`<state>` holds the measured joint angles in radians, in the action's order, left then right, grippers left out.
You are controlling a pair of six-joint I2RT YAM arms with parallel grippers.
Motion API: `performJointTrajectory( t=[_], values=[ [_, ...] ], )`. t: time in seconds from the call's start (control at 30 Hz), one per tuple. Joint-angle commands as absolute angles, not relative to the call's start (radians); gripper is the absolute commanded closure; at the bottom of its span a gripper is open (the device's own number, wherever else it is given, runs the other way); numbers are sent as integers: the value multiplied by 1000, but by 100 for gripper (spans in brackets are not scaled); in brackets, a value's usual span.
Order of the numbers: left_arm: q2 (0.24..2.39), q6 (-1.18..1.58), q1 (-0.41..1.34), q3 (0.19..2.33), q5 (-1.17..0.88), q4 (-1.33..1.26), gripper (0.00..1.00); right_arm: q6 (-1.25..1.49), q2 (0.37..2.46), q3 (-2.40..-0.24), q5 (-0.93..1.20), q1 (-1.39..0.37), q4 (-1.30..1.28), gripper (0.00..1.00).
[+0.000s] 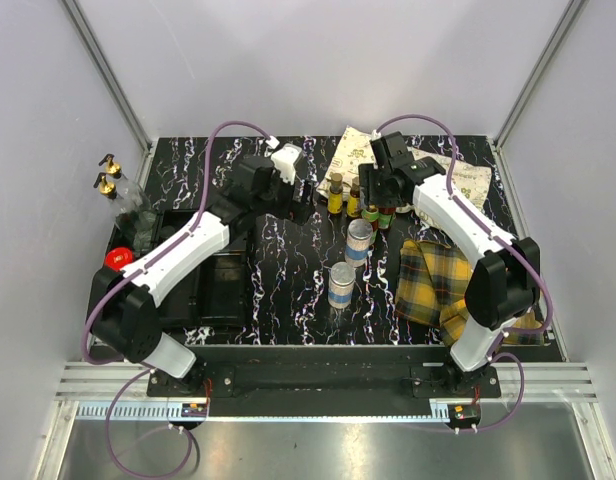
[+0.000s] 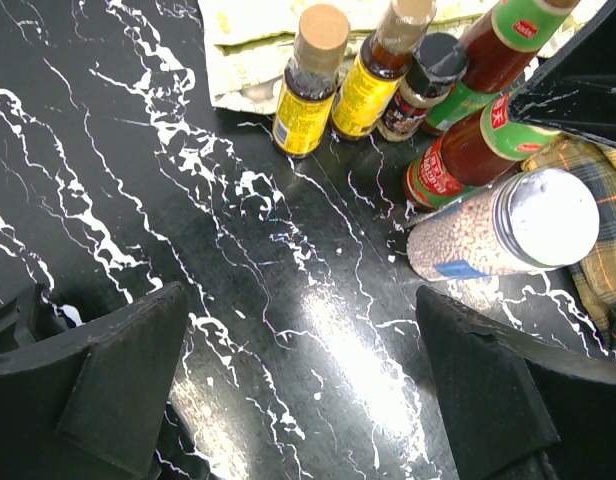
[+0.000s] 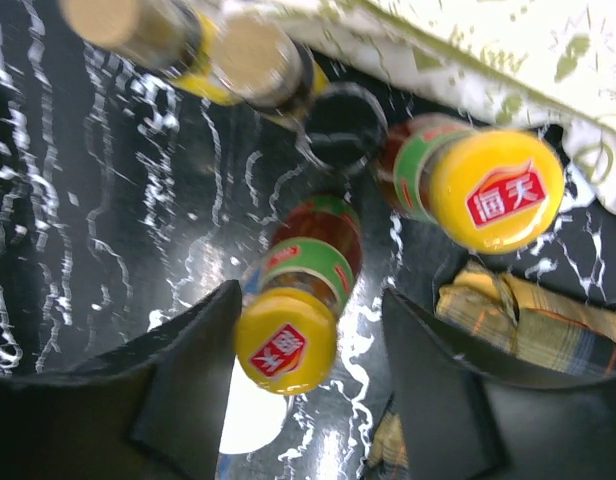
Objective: Organize the condiment bottles
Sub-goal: Move the bottle to the center of the board.
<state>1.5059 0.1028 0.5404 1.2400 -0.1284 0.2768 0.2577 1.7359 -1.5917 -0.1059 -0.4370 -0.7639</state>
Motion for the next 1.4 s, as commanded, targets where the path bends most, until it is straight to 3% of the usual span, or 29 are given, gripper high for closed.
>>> performJointTrajectory(
  t=[0.0, 0.17, 0.57, 0.73, 1.13, 1.37],
  values=[
    [1453, 113, 538, 1226, -146, 236, 1, 249, 1689, -1562, -137, -446, -785, 39],
    [1447, 118, 538, 1207, -153, 212, 1, 224, 1681, -1531, -153, -446, -726, 51],
    [1462, 118, 538, 1221, -179, 206, 1, 198, 1635, -1497, -208, -448, -649, 52],
    [1496, 120, 538, 1258, -205, 203, 1, 178, 1603, -1470, -236, -448, -621, 73],
    [1684, 160, 551, 1448, -308, 176, 1, 183, 1474, -1349, -253, -449, -607, 76],
    [1841, 178, 630, 1611, -299, 213, 1, 207, 1417, -1269, -238, -449, -606, 69]
  ],
)
